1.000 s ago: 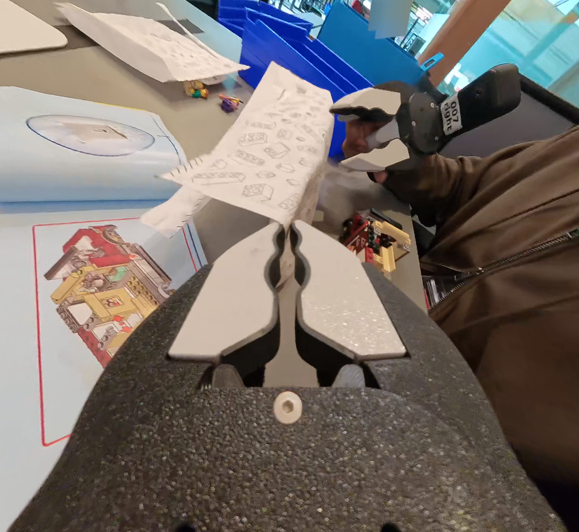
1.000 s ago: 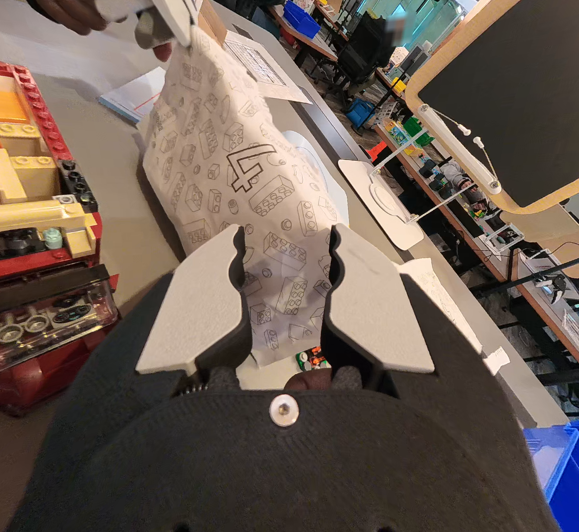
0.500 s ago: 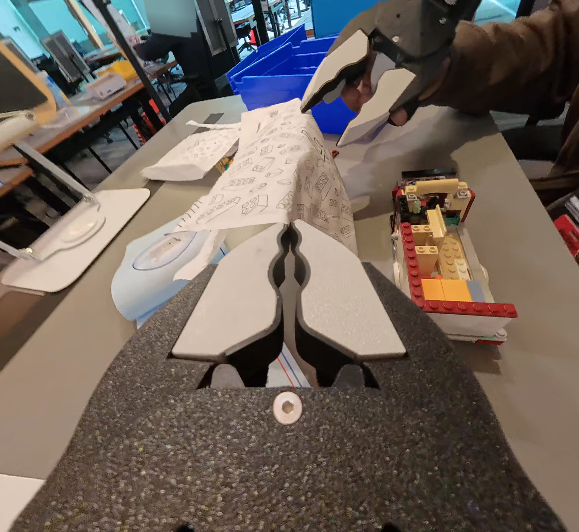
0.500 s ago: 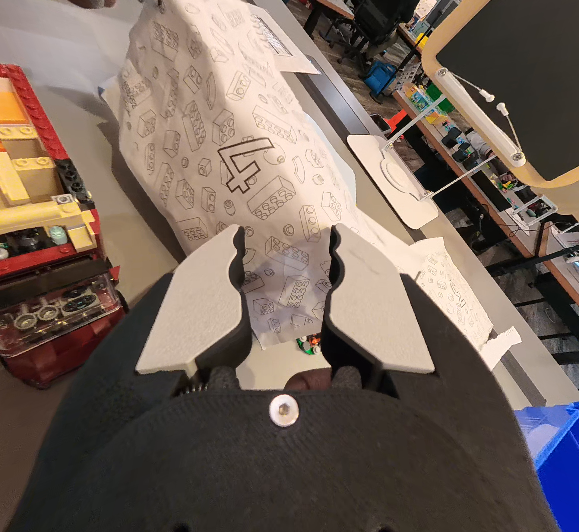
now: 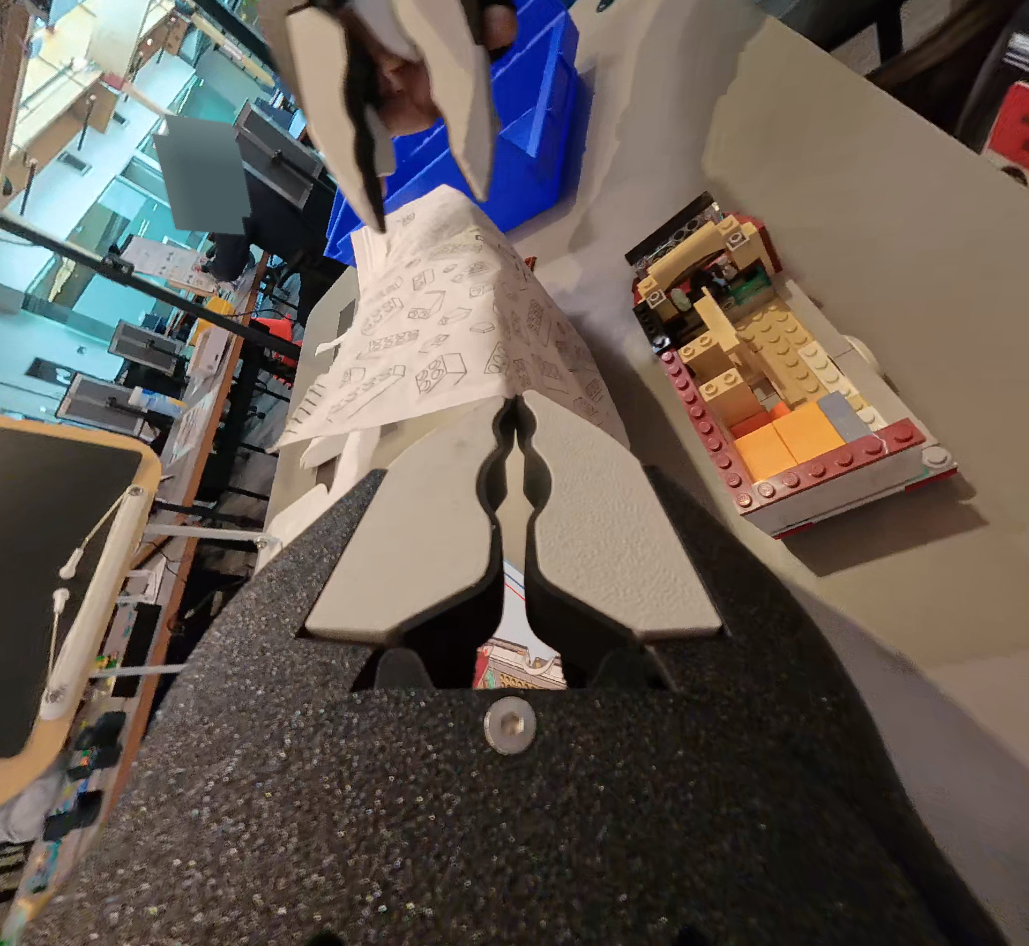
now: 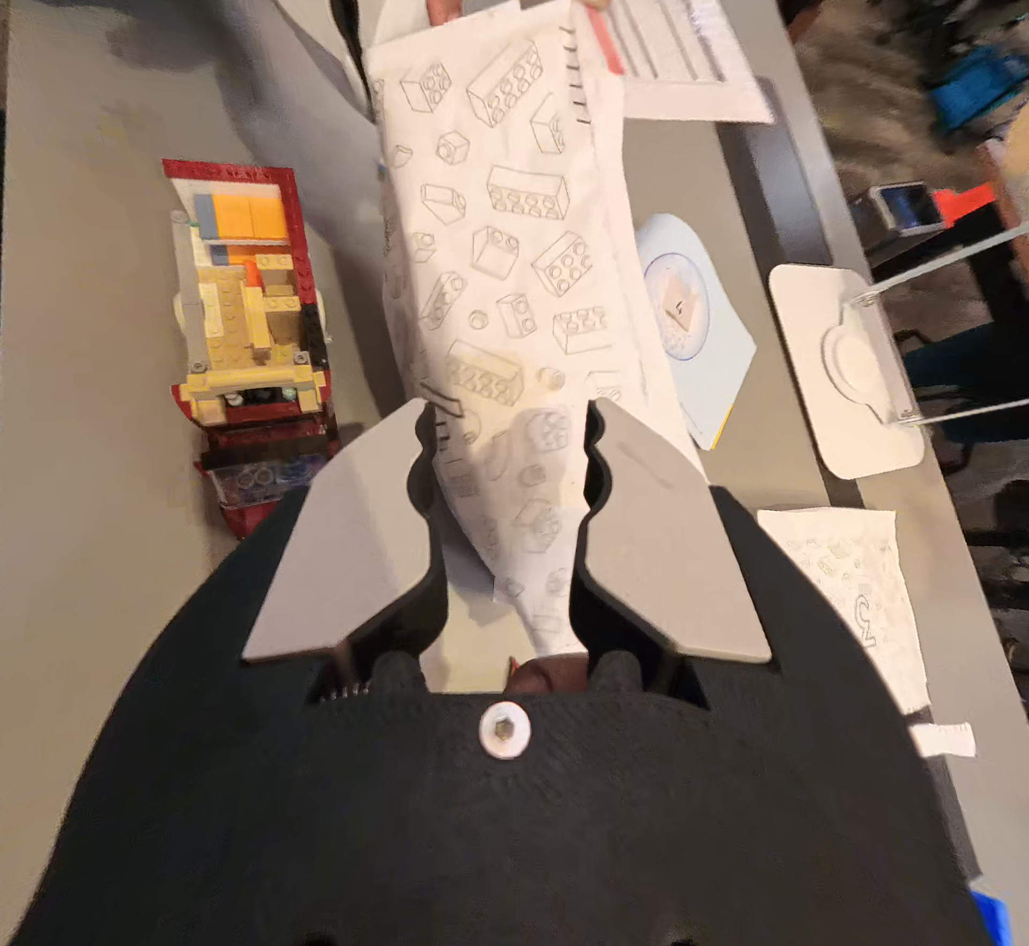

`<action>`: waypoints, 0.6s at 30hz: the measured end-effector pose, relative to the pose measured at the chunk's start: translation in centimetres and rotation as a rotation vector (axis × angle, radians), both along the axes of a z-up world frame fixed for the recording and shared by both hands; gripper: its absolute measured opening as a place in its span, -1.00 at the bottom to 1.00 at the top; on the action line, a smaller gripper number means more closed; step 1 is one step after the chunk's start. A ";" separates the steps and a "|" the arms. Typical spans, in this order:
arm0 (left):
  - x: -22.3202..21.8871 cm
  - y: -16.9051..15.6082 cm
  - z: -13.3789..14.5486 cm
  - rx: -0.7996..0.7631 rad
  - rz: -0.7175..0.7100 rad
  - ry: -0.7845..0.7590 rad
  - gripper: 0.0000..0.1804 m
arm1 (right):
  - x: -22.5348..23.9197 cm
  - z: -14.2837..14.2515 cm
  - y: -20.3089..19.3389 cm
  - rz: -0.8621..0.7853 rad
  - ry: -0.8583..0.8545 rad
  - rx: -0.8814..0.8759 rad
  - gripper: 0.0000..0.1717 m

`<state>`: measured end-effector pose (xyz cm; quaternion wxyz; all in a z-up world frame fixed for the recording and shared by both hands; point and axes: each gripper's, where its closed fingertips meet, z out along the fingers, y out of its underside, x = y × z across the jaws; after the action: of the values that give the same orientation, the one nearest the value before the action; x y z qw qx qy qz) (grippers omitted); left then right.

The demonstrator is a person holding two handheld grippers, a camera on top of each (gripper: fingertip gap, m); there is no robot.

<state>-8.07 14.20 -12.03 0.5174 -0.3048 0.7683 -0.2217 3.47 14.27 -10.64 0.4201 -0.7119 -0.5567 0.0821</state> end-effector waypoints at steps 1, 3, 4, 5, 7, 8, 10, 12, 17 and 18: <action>0.0 -0.3 -0.1 0.013 -0.014 0.005 -1.00 | -0.1 0.1 0.4 0.010 -0.022 -0.023 -0.39; -0.1 -0.6 -0.3 0.047 -0.028 0.016 -1.00 | -0.4 0.0 1.0 0.046 -0.057 -0.079 -0.36; -0.2 -0.8 -0.4 0.063 -0.033 0.023 -1.00 | -0.5 -0.1 1.2 0.067 -0.072 -0.114 -0.35; -0.2 -0.9 -0.6 0.078 -0.037 0.028 -1.00 | -0.7 -0.3 1.3 0.085 -0.085 -0.145 -0.33; -0.4 -1.1 -0.8 0.107 -0.034 0.037 -1.00 | -1.2 -0.6 1.4 0.122 -0.093 -0.209 -0.32; -0.5 -1.1 -0.8 0.118 -0.033 0.041 -1.00 | -1.4 -0.7 1.3 0.139 -0.091 -0.236 -0.32; -0.7 -1.0 -0.9 0.130 -0.021 0.042 -1.00 | -1.9 -0.7 1.2 0.155 -0.086 -0.257 -0.34; -1.0 -0.5 -1.2 0.128 0.015 0.047 -1.00 | -2.3 -0.4 1.1 0.158 -0.076 -0.236 -0.35; -1.5 0.8 -2.2 0.074 0.135 0.069 -1.00 | -2.7 1.4 -0.6 0.173 -0.040 -0.125 -0.39; -1.4 0.8 -2.3 0.056 0.147 0.063 -1.00 | -2.7 1.7 -1.2 0.177 -0.034 -0.101 -0.40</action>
<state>-9.52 15.01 -14.28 0.5163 -0.3523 0.7657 -0.1519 0.76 13.12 -8.92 0.3653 -0.6817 -0.6194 0.1348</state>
